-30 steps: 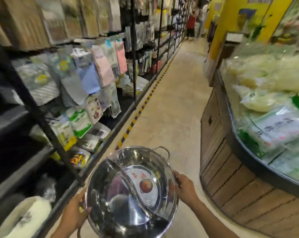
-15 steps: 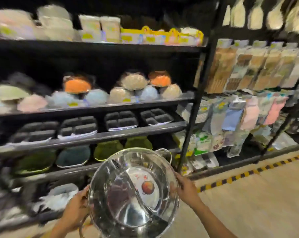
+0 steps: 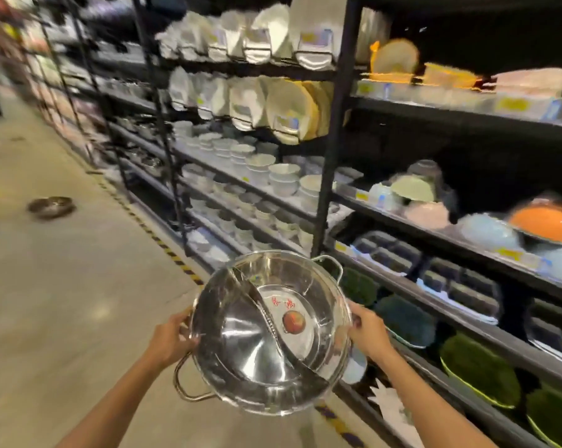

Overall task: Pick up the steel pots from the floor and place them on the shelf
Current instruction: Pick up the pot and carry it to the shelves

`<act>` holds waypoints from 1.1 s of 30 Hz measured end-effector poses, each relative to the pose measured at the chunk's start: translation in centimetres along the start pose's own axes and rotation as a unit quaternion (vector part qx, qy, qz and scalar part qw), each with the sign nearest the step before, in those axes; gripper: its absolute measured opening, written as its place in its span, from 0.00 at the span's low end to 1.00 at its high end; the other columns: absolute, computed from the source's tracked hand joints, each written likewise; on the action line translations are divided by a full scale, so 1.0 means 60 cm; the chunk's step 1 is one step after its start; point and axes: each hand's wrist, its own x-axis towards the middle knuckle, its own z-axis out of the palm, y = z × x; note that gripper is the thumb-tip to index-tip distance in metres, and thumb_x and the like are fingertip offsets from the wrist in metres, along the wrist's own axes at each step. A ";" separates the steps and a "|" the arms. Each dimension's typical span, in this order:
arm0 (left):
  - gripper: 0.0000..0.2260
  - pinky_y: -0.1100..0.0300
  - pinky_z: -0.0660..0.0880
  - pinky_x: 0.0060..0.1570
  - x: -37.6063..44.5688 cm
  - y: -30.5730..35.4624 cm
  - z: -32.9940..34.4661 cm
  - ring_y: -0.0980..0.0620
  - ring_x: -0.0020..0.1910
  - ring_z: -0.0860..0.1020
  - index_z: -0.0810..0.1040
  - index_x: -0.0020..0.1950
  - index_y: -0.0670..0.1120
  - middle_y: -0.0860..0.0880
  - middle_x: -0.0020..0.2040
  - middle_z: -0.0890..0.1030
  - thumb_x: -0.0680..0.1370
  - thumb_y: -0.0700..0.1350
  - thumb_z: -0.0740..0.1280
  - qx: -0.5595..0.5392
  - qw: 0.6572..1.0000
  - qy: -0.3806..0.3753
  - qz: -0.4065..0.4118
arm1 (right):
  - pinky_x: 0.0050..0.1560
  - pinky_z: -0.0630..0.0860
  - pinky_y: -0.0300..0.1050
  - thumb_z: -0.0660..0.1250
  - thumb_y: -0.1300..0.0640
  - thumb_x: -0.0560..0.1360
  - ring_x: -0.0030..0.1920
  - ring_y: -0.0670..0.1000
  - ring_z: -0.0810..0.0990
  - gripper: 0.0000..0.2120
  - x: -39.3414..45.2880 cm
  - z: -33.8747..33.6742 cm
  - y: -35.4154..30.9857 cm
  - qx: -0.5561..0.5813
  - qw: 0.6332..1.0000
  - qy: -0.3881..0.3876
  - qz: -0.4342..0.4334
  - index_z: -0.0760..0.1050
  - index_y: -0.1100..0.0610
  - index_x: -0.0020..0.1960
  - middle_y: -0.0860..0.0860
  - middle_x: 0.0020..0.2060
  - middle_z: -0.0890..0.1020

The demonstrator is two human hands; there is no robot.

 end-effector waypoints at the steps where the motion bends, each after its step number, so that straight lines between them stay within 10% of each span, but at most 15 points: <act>1: 0.21 0.50 0.77 0.44 0.009 -0.019 -0.031 0.43 0.38 0.79 0.78 0.56 0.44 0.41 0.44 0.82 0.65 0.35 0.75 -0.007 1.000 0.019 -0.016 | 0.33 0.69 0.30 0.67 0.65 0.72 0.30 0.42 0.72 0.19 0.036 0.027 -0.031 -0.003 1.000 -0.019 -0.012 0.77 0.52 0.60 0.45 0.30 0.77; 7: 0.21 0.59 0.75 0.37 0.063 -0.100 -0.185 0.50 0.37 0.78 0.78 0.50 0.54 0.52 0.40 0.80 0.58 0.49 0.71 -0.028 0.992 0.096 -0.076 | 0.46 0.75 0.53 0.65 0.65 0.72 0.42 0.62 0.78 0.17 0.196 0.157 -0.193 -0.026 0.992 -0.108 -0.058 0.76 0.56 0.60 0.65 0.40 0.81; 12: 0.24 0.49 0.79 0.43 0.103 -0.149 -0.257 0.48 0.36 0.77 0.79 0.55 0.53 0.47 0.38 0.82 0.64 0.31 0.73 -0.026 0.979 0.173 -0.106 | 0.40 0.70 0.47 0.66 0.66 0.72 0.34 0.51 0.71 0.12 0.302 0.248 -0.290 -0.017 0.983 -0.143 -0.111 0.80 0.58 0.53 0.55 0.31 0.74; 18: 0.27 0.52 0.75 0.39 0.187 -0.198 -0.310 0.46 0.36 0.77 0.78 0.57 0.42 0.36 0.45 0.82 0.58 0.47 0.71 -0.072 0.966 0.208 -0.138 | 0.46 0.76 0.50 0.66 0.65 0.72 0.43 0.55 0.81 0.12 0.453 0.366 -0.361 0.033 0.958 -0.238 -0.155 0.78 0.61 0.55 0.57 0.42 0.83; 23: 0.21 0.72 0.72 0.30 0.296 -0.241 -0.332 0.53 0.34 0.77 0.80 0.52 0.48 0.57 0.33 0.83 0.65 0.27 0.68 -0.068 0.941 0.275 -0.184 | 0.54 0.72 0.45 0.68 0.62 0.72 0.51 0.51 0.77 0.19 0.594 0.453 -0.412 0.062 0.942 -0.276 -0.180 0.75 0.55 0.62 0.50 0.49 0.79; 33: 0.24 0.71 0.72 0.31 0.531 -0.342 -0.448 0.59 0.33 0.77 0.74 0.52 0.59 0.63 0.30 0.81 0.65 0.34 0.71 -0.066 0.932 0.282 -0.219 | 0.64 0.72 0.47 0.65 0.63 0.75 0.65 0.51 0.73 0.20 0.870 0.655 -0.540 0.068 0.902 -0.358 -0.233 0.70 0.56 0.67 0.50 0.63 0.77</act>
